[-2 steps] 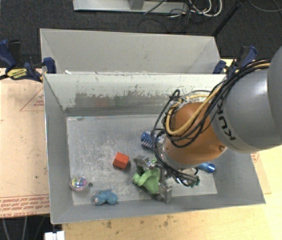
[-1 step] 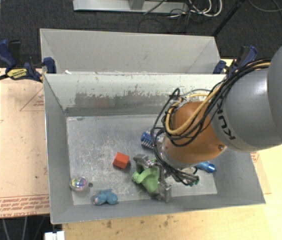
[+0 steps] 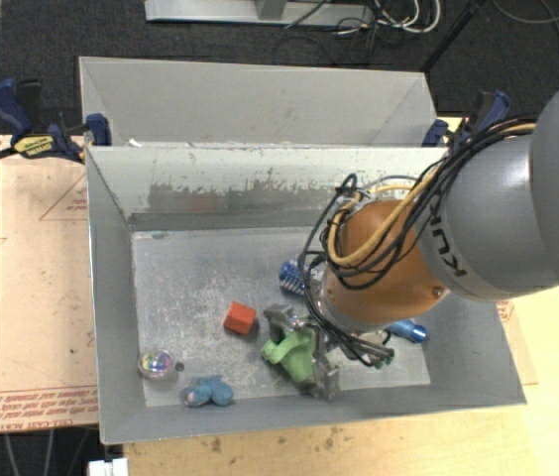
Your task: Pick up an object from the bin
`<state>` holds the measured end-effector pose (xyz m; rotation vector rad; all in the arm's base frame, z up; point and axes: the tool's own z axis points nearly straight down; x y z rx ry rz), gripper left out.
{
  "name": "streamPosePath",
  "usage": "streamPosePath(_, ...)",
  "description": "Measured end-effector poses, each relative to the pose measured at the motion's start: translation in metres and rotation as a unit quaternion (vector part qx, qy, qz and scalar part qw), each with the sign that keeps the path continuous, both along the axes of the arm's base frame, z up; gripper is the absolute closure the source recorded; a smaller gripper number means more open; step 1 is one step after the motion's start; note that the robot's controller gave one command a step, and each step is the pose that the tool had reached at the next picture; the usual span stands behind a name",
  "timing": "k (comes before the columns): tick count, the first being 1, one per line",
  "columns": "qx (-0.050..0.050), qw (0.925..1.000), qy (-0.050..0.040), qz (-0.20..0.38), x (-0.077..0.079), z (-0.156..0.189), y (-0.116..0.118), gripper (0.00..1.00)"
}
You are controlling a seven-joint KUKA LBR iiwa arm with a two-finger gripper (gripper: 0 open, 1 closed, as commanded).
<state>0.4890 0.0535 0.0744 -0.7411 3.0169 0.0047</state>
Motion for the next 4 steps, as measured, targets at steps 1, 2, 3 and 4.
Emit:
streamPosePath(1,0.001,1.0000,-0.0010,-0.002,0.001,0.000,0.000,0.00)
streamPosePath(2,0.001,1.0000,-0.0008,-0.002,0.001,0.000,0.001,1.00)
streamPosePath(3,-0.005,0.9999,0.0120,-0.003,0.003,0.103,0.001,1.00)
streamPosePath(4,-0.005,0.9999,0.0144,-0.004,0.004,0.121,0.002,1.00)
